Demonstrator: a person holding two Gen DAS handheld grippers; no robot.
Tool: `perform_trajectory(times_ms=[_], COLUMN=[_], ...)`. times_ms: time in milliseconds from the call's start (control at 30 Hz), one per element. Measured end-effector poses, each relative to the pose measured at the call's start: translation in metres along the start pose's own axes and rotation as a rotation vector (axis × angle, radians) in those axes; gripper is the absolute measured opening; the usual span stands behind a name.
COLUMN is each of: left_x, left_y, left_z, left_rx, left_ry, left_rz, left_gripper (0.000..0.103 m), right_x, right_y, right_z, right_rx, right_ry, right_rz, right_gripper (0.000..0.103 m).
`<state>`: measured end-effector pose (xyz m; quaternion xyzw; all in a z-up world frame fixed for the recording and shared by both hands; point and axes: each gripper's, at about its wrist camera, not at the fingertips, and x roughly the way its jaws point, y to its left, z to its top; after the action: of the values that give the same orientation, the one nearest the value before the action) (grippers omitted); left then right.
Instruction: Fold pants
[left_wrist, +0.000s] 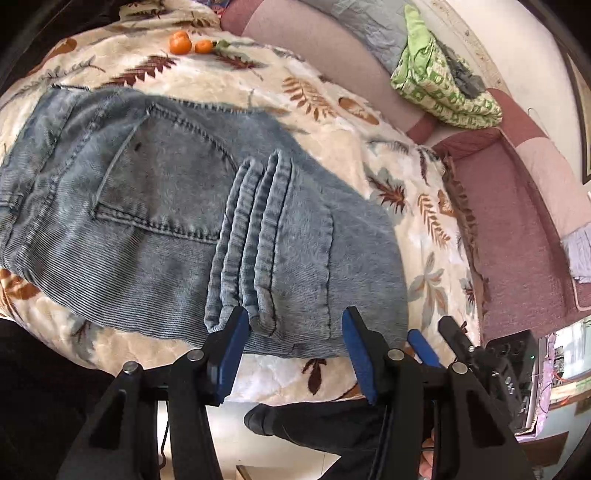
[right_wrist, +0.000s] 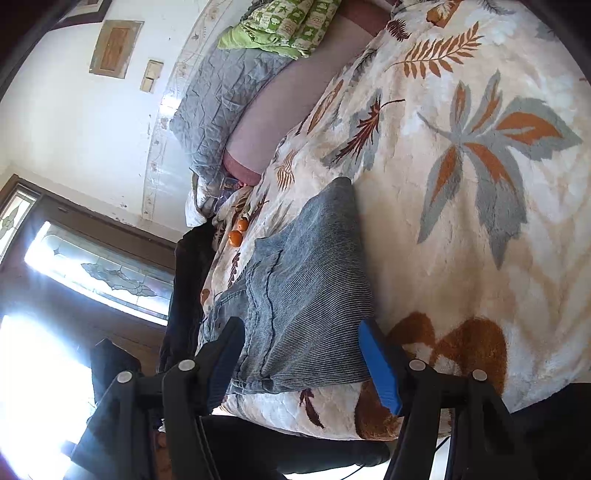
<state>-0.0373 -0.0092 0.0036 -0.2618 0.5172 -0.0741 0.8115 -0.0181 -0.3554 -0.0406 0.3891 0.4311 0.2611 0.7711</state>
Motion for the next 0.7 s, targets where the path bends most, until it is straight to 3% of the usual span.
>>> perform_trajectory(times_ms=[133,167,233,333,433,467,533,700], left_x=[0.015,0.017,0.017,0.001,-0.019,-0.016,0.01,0.008], left_y=[0.005,0.005,0.008,0.006,0.0,0.003,0.021,0.025], left_z=[-0.001,0.001,0.003,0.0,-0.011,-0.014,-0.016,-0.012], left_rx=[-0.005,0.001,0.0,0.023,0.079,0.073,0.007,0.013], left_ry=[0.013,0.004,0.002,-0.048,-0.143,-0.133,-0.025,-0.025], left_rz=[0.04,0.058,0.087,0.089,0.143,0.159,0.156,0.132], left_gripper=[0.049,0.032,0.009,0.009,0.009,0.009,0.009,0.009], right_x=[0.001,0.001,0.0,-0.001,-0.001,-0.001,-0.001,-0.004], right_y=[0.004,0.004,0.004,0.003,0.003,0.004,0.006,0.03], right_z=[-0.001,-0.002,-0.002,-0.002,-0.002,-0.002,-0.001,0.02], right_rx=[-0.017,-0.02,-0.024,-0.023,-0.027,-0.029,-0.03,-0.068], right_ry=[0.007,0.007,0.006,0.003,0.002,0.004,0.011,0.008], right_rz=[-0.003,-0.005,-0.008,-0.017,-0.034,-0.038,-0.052,-0.037], right_gripper=[0.067,0.067,0.067,0.067,0.067,0.067,0.067,0.067])
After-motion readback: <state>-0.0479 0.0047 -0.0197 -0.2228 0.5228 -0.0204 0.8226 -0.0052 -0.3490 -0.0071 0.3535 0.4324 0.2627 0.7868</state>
